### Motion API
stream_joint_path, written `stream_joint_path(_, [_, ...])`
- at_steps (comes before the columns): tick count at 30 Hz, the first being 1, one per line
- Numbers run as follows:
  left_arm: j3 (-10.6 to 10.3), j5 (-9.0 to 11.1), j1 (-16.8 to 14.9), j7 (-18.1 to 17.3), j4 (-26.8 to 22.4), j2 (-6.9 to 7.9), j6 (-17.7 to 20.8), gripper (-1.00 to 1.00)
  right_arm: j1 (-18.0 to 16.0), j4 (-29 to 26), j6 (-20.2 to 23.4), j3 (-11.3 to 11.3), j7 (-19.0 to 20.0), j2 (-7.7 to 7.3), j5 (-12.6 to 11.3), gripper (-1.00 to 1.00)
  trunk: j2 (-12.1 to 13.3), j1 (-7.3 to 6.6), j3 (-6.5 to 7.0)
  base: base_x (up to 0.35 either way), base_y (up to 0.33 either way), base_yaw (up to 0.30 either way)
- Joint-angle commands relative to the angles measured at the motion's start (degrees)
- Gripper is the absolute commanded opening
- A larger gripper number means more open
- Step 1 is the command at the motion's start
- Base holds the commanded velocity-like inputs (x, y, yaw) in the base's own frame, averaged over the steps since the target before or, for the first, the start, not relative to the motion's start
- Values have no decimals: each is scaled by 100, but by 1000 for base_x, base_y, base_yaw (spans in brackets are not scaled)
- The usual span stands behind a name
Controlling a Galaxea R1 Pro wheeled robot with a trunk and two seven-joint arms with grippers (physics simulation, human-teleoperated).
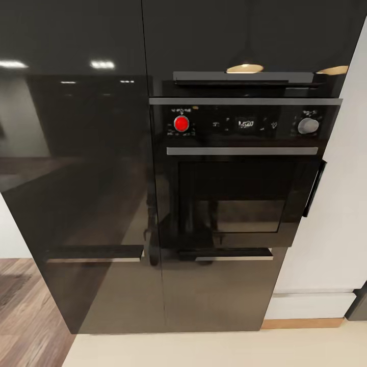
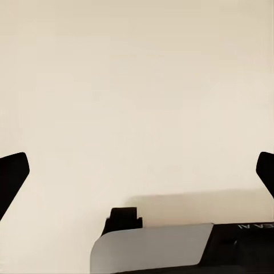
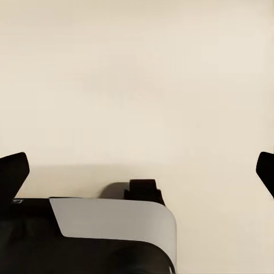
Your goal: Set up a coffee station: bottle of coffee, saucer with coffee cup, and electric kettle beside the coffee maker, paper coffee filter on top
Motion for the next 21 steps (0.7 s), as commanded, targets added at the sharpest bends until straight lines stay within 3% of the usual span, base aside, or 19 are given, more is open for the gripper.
stream_joint_path(1, [4, -18, 2, 0, -10, 0, -6, 100, -1, 3, -18, -1, -2, -1, -3, 100, -3, 0, -5, 0, 0, -6])
stream_joint_path(7, [21, -21, 2, -7, -11, -3, -21, 100, 9, 0, -24, 5, 4, -2, 2, 100, -3, 0, -5, 0, 0, -123])
stream_joint_path(21, [39, -20, 2, -3, -8, -4, -25, 100, 12, 0, -25, 7, 6, -3, 13, 100, -3, 0, -5, 0, 0, -243])
